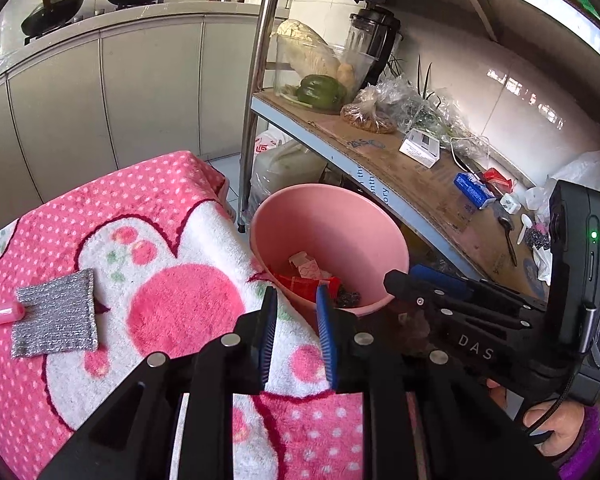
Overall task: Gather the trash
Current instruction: 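Open both tools to drop the wrapper and steel wool into the bucket, then move both open tools back over the towel-covered table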
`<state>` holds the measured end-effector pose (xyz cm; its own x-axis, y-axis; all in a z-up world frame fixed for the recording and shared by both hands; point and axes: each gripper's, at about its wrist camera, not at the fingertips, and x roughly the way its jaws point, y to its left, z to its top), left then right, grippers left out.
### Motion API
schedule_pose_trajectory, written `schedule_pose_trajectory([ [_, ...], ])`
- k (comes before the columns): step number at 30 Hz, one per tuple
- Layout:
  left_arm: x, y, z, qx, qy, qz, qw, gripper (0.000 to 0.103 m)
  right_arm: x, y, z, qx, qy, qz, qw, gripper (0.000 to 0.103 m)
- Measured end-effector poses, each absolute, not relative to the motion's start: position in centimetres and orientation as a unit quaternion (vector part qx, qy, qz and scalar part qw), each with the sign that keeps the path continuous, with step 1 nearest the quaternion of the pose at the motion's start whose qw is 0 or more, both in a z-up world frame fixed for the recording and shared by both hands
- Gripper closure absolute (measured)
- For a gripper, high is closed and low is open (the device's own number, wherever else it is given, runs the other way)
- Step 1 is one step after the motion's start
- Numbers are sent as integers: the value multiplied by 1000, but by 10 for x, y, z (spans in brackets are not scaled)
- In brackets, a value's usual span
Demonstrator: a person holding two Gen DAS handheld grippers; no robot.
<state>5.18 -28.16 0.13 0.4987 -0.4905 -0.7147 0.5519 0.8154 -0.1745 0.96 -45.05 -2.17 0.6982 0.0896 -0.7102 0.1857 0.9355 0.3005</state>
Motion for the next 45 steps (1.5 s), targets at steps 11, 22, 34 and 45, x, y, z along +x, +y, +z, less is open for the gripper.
schedule_pose_trajectory([
  [11,29,-235,5,31,395,-270,878,84,-2,-404,-2,140,383,17,913,67],
  [22,20,-204,4,19,396,-246,885,84,-8,-367,7,104,387,49,915,67],
  [34,26,-167,-16,1,419,-222,881,84,8,-328,2,74,401,102,907,67],
  [45,40,-91,-39,-51,447,-159,879,84,37,-287,-16,65,424,151,890,67],
])
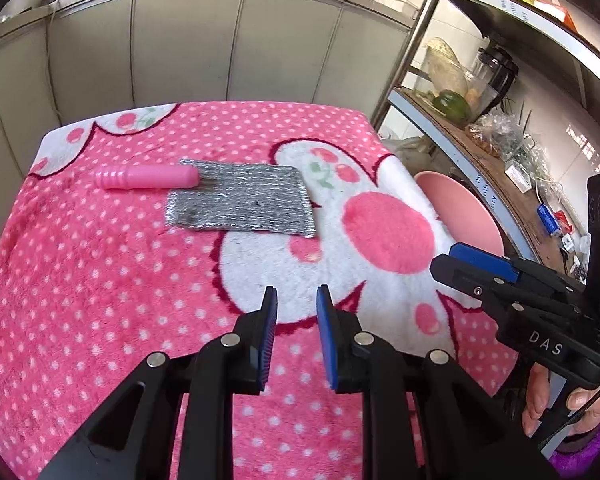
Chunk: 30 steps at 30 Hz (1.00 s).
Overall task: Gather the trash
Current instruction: 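Move both open tools back over the towel-covered table, then grasp the pink plastic handle with the left tool and lift it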
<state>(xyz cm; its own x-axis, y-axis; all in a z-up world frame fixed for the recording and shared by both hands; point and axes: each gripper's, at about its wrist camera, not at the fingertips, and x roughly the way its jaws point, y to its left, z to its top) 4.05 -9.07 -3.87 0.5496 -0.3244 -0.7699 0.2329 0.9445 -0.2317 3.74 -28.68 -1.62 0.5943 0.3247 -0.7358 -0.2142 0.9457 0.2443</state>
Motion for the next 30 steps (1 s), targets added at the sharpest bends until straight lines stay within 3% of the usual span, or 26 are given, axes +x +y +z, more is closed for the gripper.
schedule_pose_trajectory([
  [12,64,-11,-41,-133,461,-87,873,83,78,-245,-28,61,443,208,870,67],
  [20,112,21,-38,-254,475,-64,840,71,107,-226,-37,51,451,227,862,67],
  [30,177,37,-65,-372,528,10,763,68,123,-223,-42,45,445,237,862,67],
])
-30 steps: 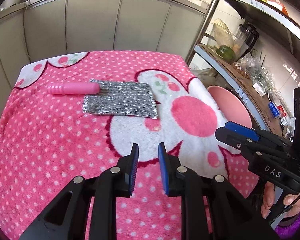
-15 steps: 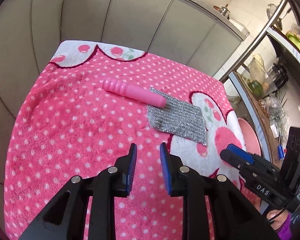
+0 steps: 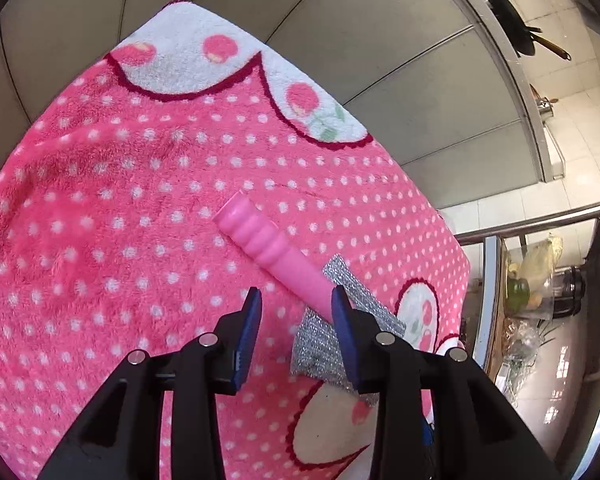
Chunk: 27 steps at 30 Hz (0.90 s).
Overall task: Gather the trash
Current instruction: 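Grasp the pink plastic handle with the left tool and lift it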
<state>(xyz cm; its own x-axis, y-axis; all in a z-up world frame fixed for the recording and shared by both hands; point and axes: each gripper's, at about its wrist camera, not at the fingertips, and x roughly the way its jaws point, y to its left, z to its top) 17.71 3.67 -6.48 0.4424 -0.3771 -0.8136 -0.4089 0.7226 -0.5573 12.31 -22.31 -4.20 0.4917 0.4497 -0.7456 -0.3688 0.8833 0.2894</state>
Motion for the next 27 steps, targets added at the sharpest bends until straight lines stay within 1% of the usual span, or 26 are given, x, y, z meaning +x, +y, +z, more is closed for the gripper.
schedule_pose_trajectory([
  [6,198,27,-74,-370,542,42,754,68,130,-229,-43,52,443,241,862,67],
  [16,212,14,-76,-357,541,73,758,68,133,-234,-46,61,447,244,858,67],
  [22,216,4,-75,-320,536,56,779,73,134,-232,-46,61,450,251,855,67],
  [27,213,0,-67,-282,523,37,803,81,137,-230,-51,69,459,256,848,67],
])
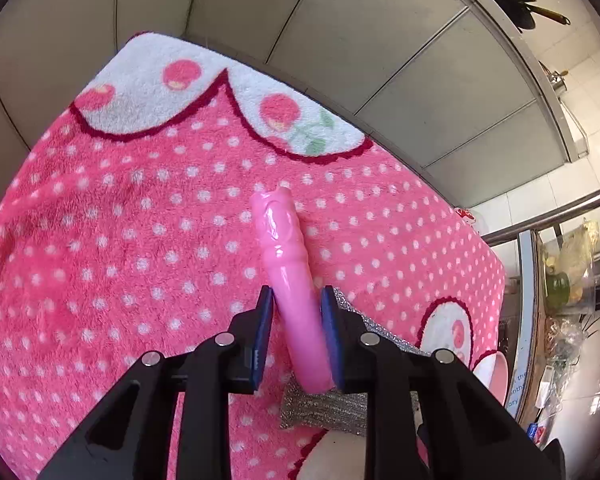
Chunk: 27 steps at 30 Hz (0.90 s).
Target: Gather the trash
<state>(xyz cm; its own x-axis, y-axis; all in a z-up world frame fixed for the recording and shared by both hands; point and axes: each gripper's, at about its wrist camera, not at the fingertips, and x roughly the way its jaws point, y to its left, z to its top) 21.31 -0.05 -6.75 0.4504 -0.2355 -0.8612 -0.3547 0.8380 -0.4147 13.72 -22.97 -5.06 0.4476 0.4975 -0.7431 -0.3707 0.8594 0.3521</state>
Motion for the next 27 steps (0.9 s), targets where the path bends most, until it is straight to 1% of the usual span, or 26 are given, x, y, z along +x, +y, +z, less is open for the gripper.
schedule_pose_trajectory([
  [7,189,-1,-53,-249,501,-8,829,82,149,-227,-64,77,477,238,843,66],
  [10,177,-3,-48,-234,490,-21,839,82,152,-220,-65,65,472,236,847,64],
  [15,159,-3,-37,-207,471,-31,857,83,152,-213,-65,52,469,228,852,64],
  [16,157,-3,-36,-203,468,-31,859,83,150,-212,-65,51,468,228,853,66],
  [17,154,-3,-35,-201,466,-33,861,83,149,-212,-64,49,467,226,854,74],
  [18,152,-3,-35,-201,465,-33,862,83,147,-212,-64,44,466,221,855,78],
  [19,150,-3,-34,-200,464,-33,862,83,146,-212,-64,44,465,223,856,87],
  [20,147,-2,-34,-200,463,-33,863,83,145,-213,-63,48,464,228,855,93],
  [23,141,1,-34,-198,461,-35,864,83,138,-213,-55,51,453,234,859,95],
  [27,129,2,-31,-195,454,-42,868,83,123,-220,-39,65,434,243,865,95],
])
